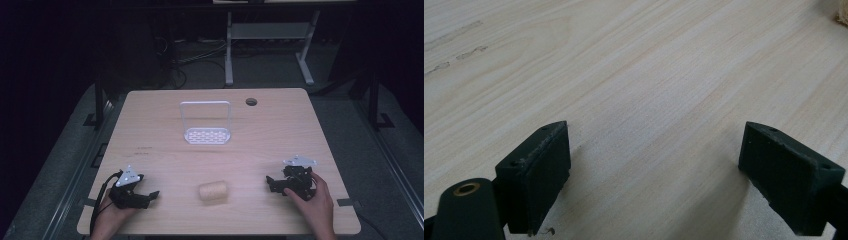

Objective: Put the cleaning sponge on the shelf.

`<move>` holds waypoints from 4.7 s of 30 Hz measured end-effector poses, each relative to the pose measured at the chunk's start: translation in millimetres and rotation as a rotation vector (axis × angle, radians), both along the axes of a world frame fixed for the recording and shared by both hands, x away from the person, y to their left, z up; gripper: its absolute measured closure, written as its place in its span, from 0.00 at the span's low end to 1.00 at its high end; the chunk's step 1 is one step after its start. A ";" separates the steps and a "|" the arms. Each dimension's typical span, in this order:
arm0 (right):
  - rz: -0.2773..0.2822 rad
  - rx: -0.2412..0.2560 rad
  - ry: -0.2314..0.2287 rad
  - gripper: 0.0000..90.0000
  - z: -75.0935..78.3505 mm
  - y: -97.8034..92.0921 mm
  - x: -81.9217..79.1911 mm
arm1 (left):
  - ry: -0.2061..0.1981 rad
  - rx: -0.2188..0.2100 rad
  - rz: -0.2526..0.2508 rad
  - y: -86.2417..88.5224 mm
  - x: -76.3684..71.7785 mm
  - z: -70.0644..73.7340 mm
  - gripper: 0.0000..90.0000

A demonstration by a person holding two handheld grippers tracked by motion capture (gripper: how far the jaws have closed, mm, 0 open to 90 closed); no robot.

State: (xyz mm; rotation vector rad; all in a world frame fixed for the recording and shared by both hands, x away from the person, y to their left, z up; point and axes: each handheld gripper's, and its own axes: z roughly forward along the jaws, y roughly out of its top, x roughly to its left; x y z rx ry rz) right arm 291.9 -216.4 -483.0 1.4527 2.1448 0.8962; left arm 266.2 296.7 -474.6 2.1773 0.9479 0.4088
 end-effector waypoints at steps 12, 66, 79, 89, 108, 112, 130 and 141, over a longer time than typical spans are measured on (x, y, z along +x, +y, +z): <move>0.005 0.001 0.001 0.01 0.0 -0.4 -0.4 | 0.000 0.001 -0.006 0.5 0.2 0.1 0.14; 0.005 0.000 0.001 0.01 0.0 -0.4 -0.4 | 0.004 -0.018 -0.168 -30.7 -10.8 15.1 0.15; 0.005 0.000 0.001 0.01 0.0 -0.4 -0.4 | 0.001 -0.028 -0.242 -44.6 -14.0 16.6 0.15; 0.005 0.000 0.001 0.01 0.0 -0.4 -0.4 | 0.005 -0.024 -0.307 -57.1 -15.5 17.0 0.15; 0.006 0.000 0.001 0.01 0.0 -0.4 -0.4 | 0.016 -0.035 -0.407 -76.7 -8.9 20.7 0.15; 0.005 0.000 0.001 0.01 0.1 -0.4 -0.4 | 0.022 -0.035 -0.428 -79.1 -6.9 22.1 0.16; 0.006 0.001 0.000 0.01 -0.1 -0.4 -0.4 | 0.024 -0.026 -0.475 -96.1 0.7 30.1 0.16; 0.007 0.000 -0.001 0.01 -0.1 -0.6 -0.3 | 0.019 -0.031 -0.497 -105.3 5.8 35.5 0.16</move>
